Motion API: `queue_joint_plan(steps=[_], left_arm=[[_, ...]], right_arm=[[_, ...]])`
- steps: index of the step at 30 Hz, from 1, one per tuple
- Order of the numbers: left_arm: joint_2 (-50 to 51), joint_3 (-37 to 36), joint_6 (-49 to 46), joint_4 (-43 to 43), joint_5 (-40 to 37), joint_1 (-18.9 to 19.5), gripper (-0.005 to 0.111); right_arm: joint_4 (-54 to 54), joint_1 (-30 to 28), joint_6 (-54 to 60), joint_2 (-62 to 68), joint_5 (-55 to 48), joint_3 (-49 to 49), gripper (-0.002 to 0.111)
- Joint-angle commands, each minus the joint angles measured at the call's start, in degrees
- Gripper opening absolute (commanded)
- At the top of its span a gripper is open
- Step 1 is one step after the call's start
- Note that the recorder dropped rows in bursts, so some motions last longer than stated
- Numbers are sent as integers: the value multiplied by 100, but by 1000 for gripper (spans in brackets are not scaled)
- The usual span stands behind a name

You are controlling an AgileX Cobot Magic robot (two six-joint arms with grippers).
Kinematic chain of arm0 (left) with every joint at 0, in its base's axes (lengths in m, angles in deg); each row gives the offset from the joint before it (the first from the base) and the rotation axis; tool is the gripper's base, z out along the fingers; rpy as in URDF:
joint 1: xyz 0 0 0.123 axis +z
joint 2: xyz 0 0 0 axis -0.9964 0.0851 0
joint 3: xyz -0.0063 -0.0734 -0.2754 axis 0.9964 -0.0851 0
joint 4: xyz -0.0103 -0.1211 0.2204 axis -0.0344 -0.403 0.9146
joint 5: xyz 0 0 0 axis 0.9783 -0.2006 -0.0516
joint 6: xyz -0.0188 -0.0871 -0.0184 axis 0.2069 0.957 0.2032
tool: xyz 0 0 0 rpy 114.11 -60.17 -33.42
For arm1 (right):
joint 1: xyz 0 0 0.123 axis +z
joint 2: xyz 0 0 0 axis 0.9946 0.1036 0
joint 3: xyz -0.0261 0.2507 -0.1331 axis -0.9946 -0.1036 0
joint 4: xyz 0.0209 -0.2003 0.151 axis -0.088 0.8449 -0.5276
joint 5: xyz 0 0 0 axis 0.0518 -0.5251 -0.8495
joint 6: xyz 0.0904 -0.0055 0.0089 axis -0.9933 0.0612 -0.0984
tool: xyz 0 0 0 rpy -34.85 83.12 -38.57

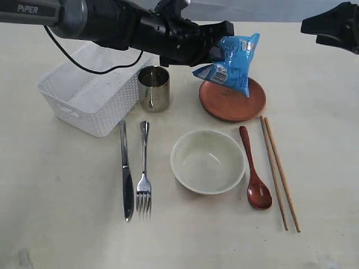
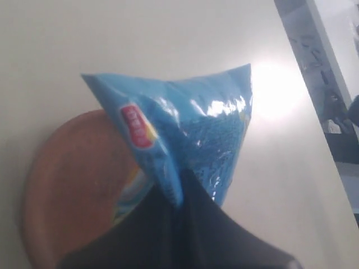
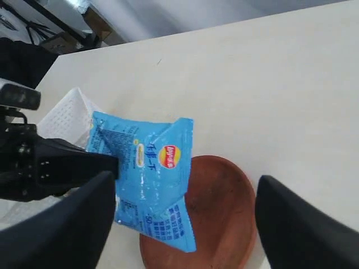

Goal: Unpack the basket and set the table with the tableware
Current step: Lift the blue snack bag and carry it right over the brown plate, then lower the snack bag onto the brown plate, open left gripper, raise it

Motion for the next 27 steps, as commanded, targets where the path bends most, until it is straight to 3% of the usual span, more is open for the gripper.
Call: queue_joint_plan(steps=[1,19,27], left_arm=[[211,35,-38,-296,-265,-39,0],[373,441,-572,-380,-959,-53,0],[373,441,-184,120,-699,-41,1]], right_arm=[[-108,-37,34,-38,-240,-11,67],[-216,-37,98,-38,-370,-11,67],[-216,-37,98,-38,-370,-11,67]])
